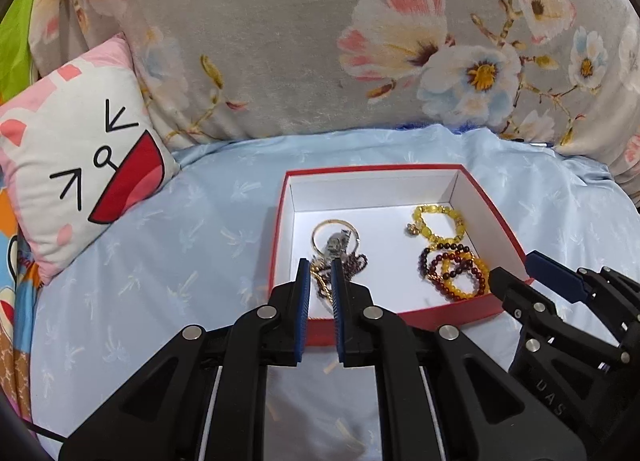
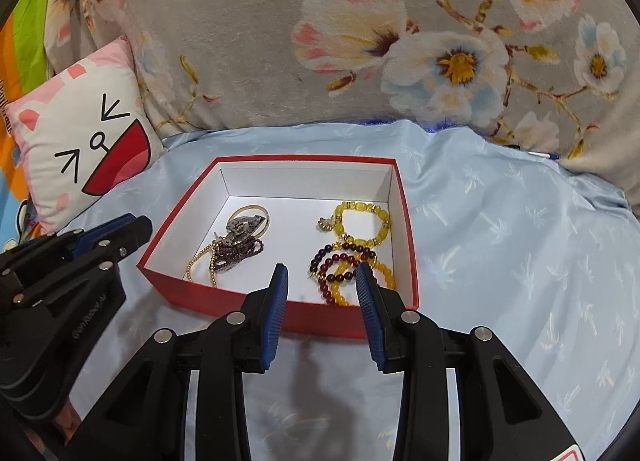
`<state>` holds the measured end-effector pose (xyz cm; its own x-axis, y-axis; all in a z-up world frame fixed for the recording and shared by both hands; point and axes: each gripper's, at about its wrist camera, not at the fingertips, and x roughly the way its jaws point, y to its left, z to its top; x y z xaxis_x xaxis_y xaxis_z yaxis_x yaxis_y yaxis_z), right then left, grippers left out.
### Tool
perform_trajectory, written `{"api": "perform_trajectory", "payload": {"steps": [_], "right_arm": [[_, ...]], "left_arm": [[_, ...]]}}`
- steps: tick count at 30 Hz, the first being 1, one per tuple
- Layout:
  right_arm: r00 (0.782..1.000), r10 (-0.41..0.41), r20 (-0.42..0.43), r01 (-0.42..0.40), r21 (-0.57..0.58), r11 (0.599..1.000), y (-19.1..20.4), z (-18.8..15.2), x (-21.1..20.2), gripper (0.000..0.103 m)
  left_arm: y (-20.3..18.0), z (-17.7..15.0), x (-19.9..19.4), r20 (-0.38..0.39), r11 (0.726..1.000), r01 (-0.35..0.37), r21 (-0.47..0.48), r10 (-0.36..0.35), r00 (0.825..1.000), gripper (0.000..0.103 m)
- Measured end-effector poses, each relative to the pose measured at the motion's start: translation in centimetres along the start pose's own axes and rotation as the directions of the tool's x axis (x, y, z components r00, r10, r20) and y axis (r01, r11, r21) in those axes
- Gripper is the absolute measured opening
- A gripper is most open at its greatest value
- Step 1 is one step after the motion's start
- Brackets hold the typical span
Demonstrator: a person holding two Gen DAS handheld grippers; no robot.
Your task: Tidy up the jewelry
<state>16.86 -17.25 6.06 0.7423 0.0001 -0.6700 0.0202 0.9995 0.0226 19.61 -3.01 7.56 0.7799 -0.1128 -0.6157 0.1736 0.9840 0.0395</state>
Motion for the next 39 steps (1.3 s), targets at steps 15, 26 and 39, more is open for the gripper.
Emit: {"api": "perform_trajectory", "payload": {"steps": [15, 26, 39], "right_arm": [[0.992, -0.115, 0.049, 0.111, 0.069, 0.991, -1.8, -1.7, -1.1, 0.085], [0.987, -0.143, 0.070, 0.141, 0.024, 0.990, -1.1, -1.9, -1.7, 0.086], [0.989, -0.139, 0.048, 0.137, 0.037, 0.990, -1.7, -2.1, -1.1, 0.087]], "left_arm": [[0.8, -2.0, -0.7, 0.029, 0.992, -0.117, -0.047, 0.119, 0.992, 0.092], [1.2, -2.0, -1.0, 0.002, 0.992, -0.112, -0.058, 0.112, 0.994, 0.092], [1.1, -2.4, -0.5, -0.023, 0.992, -0.113, -0.055, 0.112, 0.993, 0.092]]}}
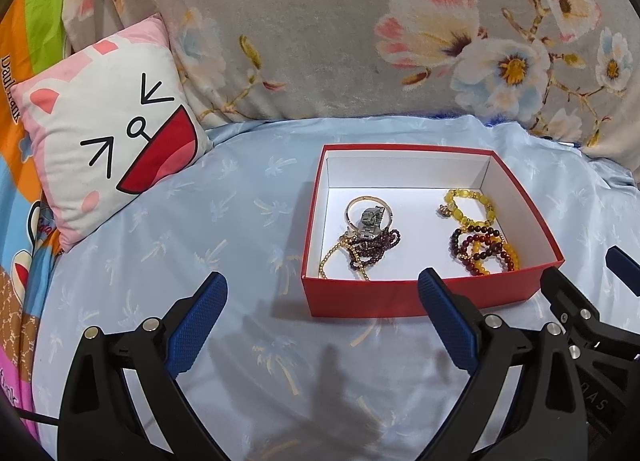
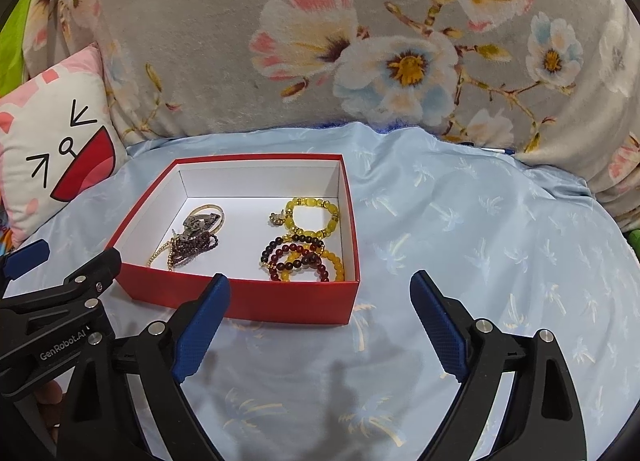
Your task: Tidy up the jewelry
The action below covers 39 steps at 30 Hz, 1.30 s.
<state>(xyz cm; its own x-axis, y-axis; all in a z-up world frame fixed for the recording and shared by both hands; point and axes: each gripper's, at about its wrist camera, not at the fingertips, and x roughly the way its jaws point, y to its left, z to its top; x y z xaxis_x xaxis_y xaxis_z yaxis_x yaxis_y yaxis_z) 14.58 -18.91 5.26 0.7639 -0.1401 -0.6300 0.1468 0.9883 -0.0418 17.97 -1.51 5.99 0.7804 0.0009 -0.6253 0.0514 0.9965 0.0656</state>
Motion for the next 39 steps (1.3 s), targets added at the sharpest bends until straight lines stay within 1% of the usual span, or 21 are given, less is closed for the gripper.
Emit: {"api": "perform_trajectory", "payload": {"steps": [17, 30, 39], "right_arm": [[1.000, -0.008, -0.001, 0.008, -0.003, 1.000, -0.05, -0.11, 0.14, 0.088], [1.000, 0.002, -0.014, -0.002, -0.003, 1.000, 0.24, -0.16, 0.14, 0.088], [1.000, 0.002, -0.011, -0.002, -0.009, 1.000, 0.42, -0.11, -0.08, 0.088]], "left_arm": [[-0.11, -0.06, 0.06, -0.005, 1.000, 0.002, 0.001, -0.002, 1.000, 0.092], [-0.17, -0.24, 0.14, -0.021, 1.000, 0.001, -0.013, -0.001, 1.000, 0.092], [-0.13, -0.31, 0.22, -0.020, 1.000, -0.002, -0.014, 0.001, 1.000, 0.092]]}}
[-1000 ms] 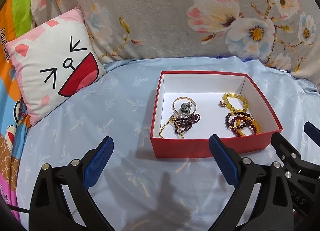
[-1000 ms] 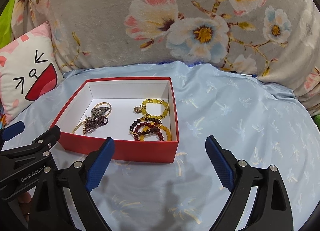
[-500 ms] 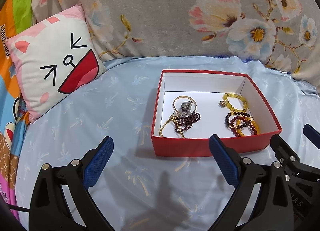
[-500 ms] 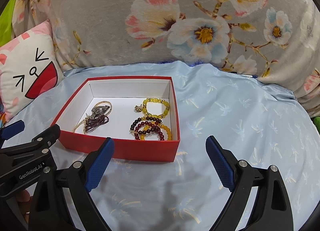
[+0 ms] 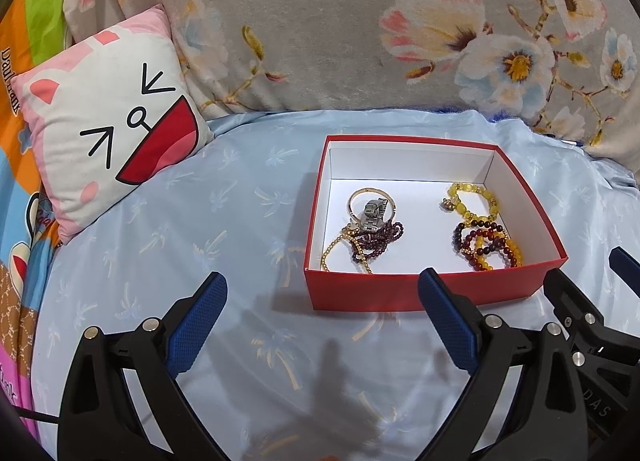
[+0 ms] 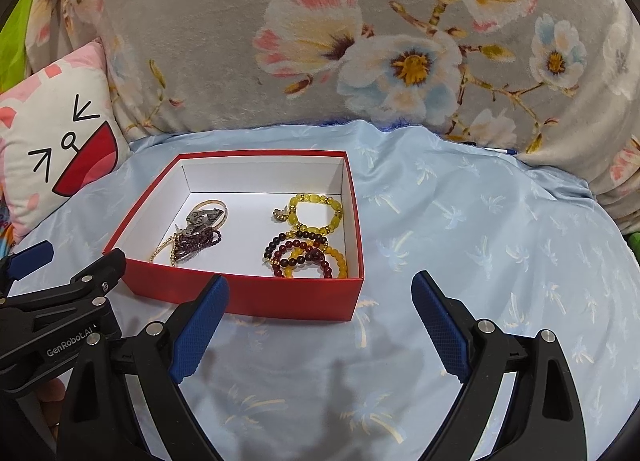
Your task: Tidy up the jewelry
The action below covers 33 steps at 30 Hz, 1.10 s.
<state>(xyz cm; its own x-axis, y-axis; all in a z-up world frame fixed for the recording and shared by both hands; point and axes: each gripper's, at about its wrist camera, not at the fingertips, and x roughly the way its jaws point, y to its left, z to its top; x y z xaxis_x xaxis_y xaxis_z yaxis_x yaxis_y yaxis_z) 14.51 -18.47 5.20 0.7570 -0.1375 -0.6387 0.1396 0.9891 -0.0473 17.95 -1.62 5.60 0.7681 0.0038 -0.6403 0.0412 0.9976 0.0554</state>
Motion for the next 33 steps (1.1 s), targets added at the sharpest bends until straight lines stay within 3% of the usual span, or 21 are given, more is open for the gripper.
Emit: {"api": "perform_trajectory", "payload": {"steps": [33], "right_arm": [[1.000, 0.011, 0.001, -0.011, 0.000, 1.000, -0.10, -0.03, -0.01, 0.088]], "left_arm": [[-0.03, -0.05, -0.05, -0.001, 1.000, 0.001, 0.002, -0.001, 1.000, 0.092]]}}
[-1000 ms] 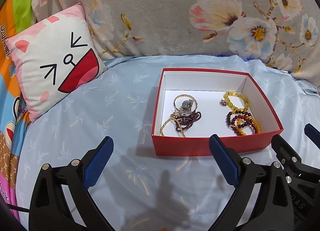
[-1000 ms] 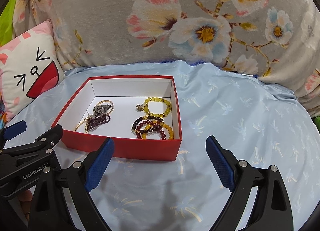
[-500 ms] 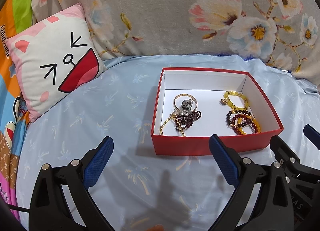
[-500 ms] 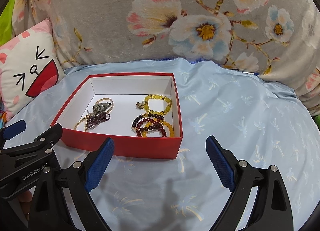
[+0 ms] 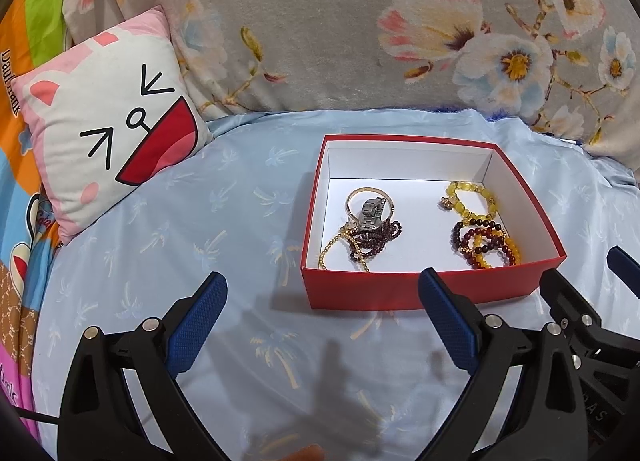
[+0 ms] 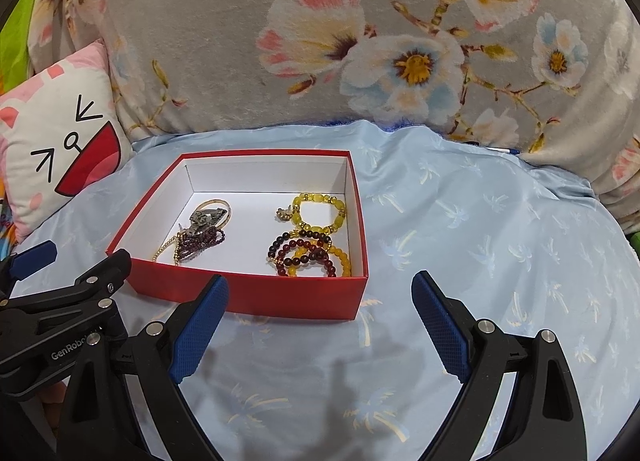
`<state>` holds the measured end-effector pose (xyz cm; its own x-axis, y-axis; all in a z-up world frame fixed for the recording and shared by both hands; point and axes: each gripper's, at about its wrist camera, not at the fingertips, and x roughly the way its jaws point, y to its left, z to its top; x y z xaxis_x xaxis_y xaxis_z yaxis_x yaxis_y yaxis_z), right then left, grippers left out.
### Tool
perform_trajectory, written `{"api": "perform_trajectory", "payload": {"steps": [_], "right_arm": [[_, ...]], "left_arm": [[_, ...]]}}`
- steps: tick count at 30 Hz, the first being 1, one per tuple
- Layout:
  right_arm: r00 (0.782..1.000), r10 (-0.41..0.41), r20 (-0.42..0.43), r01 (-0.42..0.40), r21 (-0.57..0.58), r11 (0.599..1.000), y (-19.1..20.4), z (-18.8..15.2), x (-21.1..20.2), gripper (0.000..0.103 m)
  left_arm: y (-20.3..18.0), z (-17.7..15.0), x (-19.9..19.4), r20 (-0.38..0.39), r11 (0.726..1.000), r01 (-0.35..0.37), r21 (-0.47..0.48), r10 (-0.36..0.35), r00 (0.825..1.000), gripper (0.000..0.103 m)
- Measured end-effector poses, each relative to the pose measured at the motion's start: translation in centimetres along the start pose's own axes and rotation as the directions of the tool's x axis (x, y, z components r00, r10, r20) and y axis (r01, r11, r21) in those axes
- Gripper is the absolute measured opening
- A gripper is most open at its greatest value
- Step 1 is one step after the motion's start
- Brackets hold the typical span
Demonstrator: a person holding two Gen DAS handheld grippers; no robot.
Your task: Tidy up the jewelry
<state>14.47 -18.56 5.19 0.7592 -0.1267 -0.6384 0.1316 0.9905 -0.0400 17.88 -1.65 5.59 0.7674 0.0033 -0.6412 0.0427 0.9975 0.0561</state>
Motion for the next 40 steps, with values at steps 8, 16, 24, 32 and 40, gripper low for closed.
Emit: {"api": "perform_trajectory", "payload": {"steps": [8, 16, 24, 32, 40], "right_arm": [[1.000, 0.005, 0.002, -0.005, 0.013, 1.000, -0.16, 0.23, -0.19, 0.088], [1.000, 0.005, 0.003, -0.005, 0.012, 1.000, -0.10, 0.22, -0.24, 0.088], [1.000, 0.005, 0.003, -0.006, 0.012, 1.000, -0.05, 0.27, -0.27, 0.088], [1.000, 0.004, 0.003, -0.004, 0.011, 1.000, -0.02, 0.24, -0.25, 0.088], [1.000, 0.004, 0.003, -0.004, 0.010, 1.000, 0.04, 0.26, -0.22, 0.088]], "left_arm": [[-0.10, -0.04, -0.06, 0.001, 1.000, 0.002, 0.001, -0.002, 1.000, 0.092], [-0.17, 0.00, -0.22, 0.003, 1.000, -0.004, 0.000, 0.004, 1.000, 0.092], [-0.16, -0.14, -0.31, 0.012, 1.000, -0.014, 0.002, 0.014, 1.000, 0.092], [0.12, -0.20, -0.23, 0.011, 1.000, -0.014, -0.001, 0.014, 1.000, 0.092], [0.09, -0.21, -0.13, -0.002, 1.000, -0.007, -0.006, 0.007, 1.000, 0.092]]}}
